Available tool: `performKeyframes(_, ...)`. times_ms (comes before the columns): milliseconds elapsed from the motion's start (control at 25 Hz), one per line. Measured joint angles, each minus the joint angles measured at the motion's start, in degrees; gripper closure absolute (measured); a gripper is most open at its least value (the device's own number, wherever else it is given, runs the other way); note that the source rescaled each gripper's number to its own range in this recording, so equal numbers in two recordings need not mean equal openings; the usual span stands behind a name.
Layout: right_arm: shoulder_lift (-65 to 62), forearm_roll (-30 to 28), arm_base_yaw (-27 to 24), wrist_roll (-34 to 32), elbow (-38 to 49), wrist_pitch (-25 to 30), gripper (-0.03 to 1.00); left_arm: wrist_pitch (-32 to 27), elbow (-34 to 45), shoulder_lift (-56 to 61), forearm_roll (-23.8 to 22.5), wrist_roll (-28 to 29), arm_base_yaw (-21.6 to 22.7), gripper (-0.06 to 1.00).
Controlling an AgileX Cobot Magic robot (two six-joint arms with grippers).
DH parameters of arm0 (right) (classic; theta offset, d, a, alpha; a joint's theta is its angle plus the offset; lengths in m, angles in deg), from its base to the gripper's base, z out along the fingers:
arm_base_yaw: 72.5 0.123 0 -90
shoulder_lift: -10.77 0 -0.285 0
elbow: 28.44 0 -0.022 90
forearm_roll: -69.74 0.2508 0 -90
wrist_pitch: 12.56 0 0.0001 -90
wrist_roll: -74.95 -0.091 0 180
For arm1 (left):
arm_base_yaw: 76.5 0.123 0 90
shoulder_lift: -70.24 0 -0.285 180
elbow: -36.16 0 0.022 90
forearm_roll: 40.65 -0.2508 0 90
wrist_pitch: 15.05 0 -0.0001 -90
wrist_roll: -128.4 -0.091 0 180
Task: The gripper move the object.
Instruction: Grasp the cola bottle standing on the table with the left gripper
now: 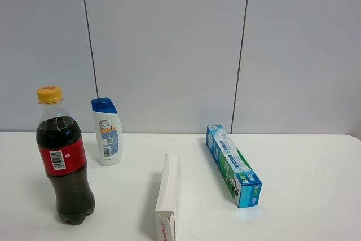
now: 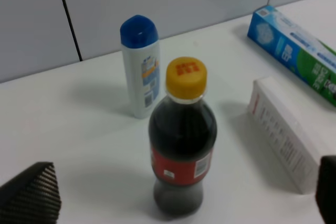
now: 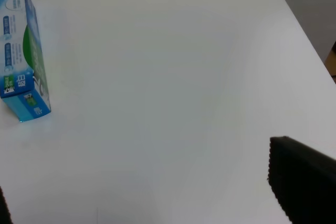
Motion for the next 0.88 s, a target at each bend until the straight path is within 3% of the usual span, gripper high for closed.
performKeyframes(200,0.0,0.0,0.0,0.0,0.0,0.0,-0.03,0.2,0.0,0.0,-5.5,0.0,-0.1,-0.05)
performKeyframes(400,0.0,0.0,0.0,0.0,0.0,0.0,-0.03,0.2,0.0,0.0,-7.5,2.6,-2.1,-0.05)
performKeyframes(640,0.0,0.0,0.0,0.0,0.0,0.0,-0.03,1.3,0.2,0.0,-16.2,12.9,-7.6,-0.05)
performKeyframes(880,0.0,0.0,0.0,0.0,0.0,0.0,-0.03,9.6,5.2,-0.1,-25.3,27.9,-17.7,-0.05)
